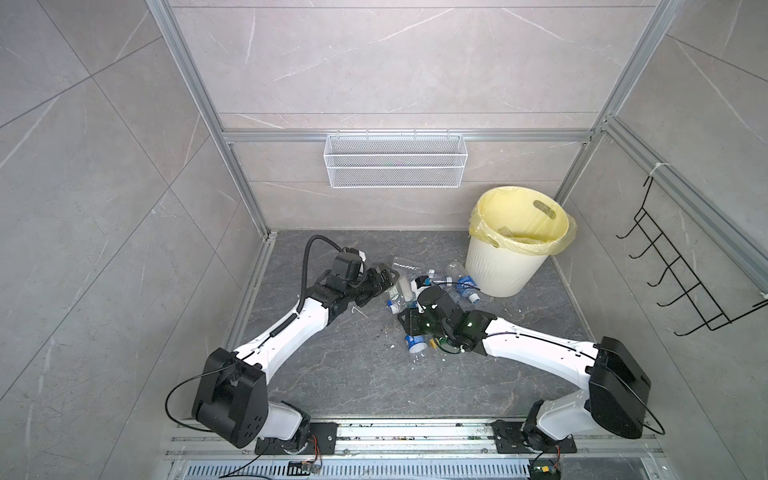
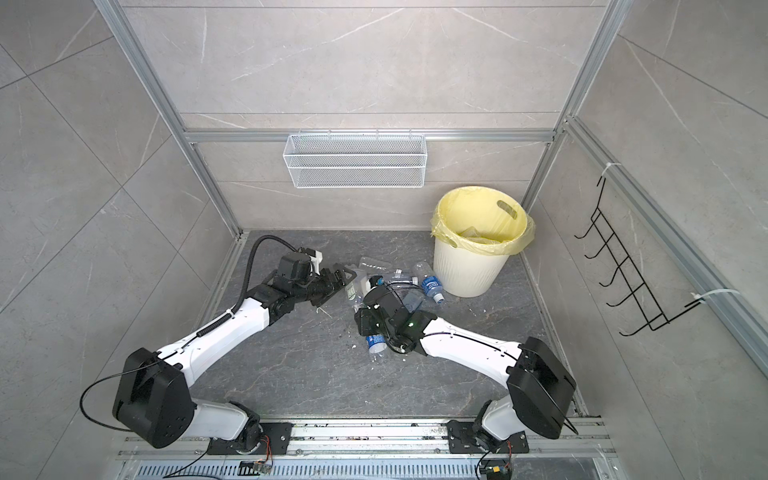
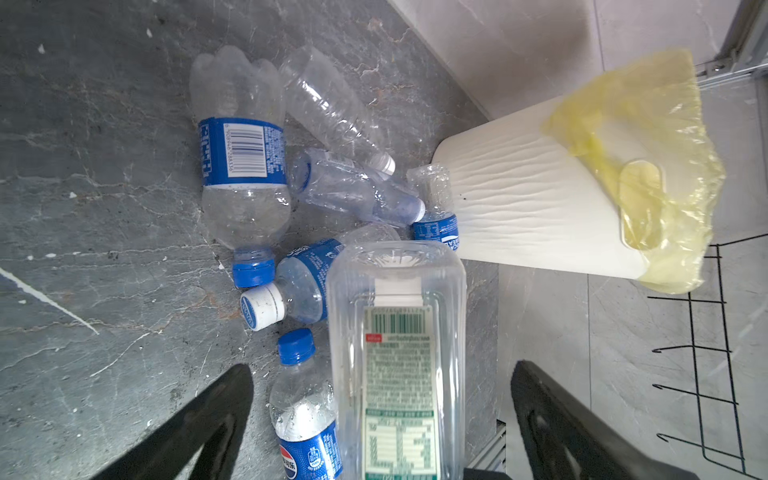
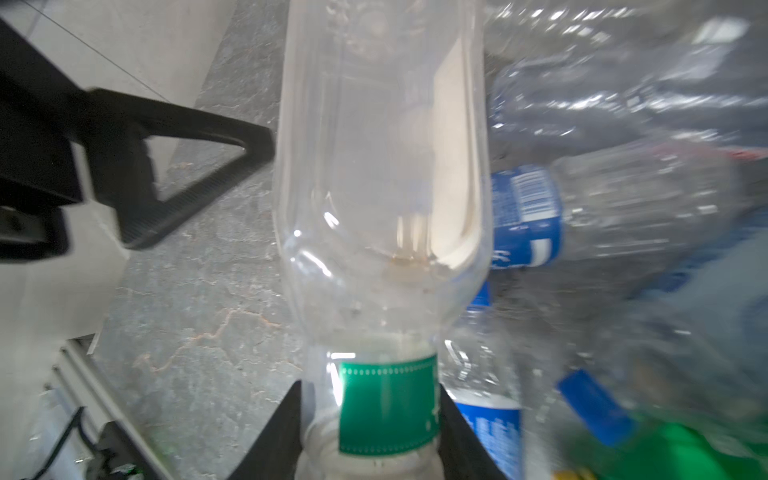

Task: Throw the plastic bottles in the bin
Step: 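Carry the square bottle over the bin with the right gripper and release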

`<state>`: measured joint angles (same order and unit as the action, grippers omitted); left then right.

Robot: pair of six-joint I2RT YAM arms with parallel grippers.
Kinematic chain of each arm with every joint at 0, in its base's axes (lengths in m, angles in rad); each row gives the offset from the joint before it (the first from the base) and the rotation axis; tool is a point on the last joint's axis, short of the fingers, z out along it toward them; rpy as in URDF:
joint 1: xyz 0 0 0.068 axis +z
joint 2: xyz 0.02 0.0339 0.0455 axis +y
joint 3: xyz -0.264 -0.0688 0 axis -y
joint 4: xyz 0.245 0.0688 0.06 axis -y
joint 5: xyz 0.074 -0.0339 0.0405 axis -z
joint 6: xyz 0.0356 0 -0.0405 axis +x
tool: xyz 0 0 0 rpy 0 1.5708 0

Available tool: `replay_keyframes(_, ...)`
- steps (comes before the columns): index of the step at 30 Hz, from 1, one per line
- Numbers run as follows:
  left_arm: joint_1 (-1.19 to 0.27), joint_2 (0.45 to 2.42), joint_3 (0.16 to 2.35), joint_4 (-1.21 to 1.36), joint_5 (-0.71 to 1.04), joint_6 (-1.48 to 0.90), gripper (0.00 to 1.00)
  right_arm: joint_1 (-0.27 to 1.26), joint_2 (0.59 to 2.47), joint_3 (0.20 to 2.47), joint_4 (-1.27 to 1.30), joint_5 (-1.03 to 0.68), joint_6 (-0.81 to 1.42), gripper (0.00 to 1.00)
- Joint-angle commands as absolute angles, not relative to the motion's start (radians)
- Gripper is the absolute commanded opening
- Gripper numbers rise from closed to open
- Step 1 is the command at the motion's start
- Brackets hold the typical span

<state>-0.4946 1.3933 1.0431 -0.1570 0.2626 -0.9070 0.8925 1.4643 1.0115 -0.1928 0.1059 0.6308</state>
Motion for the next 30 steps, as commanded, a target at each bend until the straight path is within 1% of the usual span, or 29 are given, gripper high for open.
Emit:
replay_keyframes(1, -0.495, 1.332, 1.072, -0.160, 0.236, -0.870, 1.00, 0.870, 1.391, 1.071, -0.312, 0.219, 0.566, 0.37)
replay_keyframes(7, -0.530, 1.316, 1.102, -0.118, 0.254, -0.824, 1.00, 0.790, 1.285, 1.187, -0.480, 0.340, 0.471, 0.37)
replay_keyframes(12, -0.631, 1.345, 1.208, -0.120, 0.237, -0.706, 1.00, 0.718, 1.215, 1.363, -0.621, 0.486, 0.386, 0.36)
replay_keyframes(17, -0.751, 1.383, 1.317, -0.126, 0.220, -0.580, 1.00, 0.696, 1.164, 1.534, -0.671, 0.614, 0.304, 0.37)
replay_keyframes(21, -0.814, 1.413, 1.370, -0.135, 0.218, -0.518, 1.00, 0.665, 1.162, 1.620, -0.640, 0.697, 0.226, 0.37)
replay_keyframes(24, -0.832, 1.423, 1.376, -0.141, 0.198, -0.507, 1.00, 0.566, 1.229, 1.674, -0.647, 0.671, 0.203, 0.37)
replay_keyframes(29, -0.833, 1.412, 1.354, -0.161, 0.175, -0.514, 1.00, 0.249, 1.434, 1.770, -0.729, 0.408, 0.320, 0.37)
replay_keyframes(30, -0.833, 1.405, 1.346, -0.160, 0.173, -0.514, 1.00, 0.213, 1.472, 1.793, -0.749, 0.390, 0.344, 0.39)
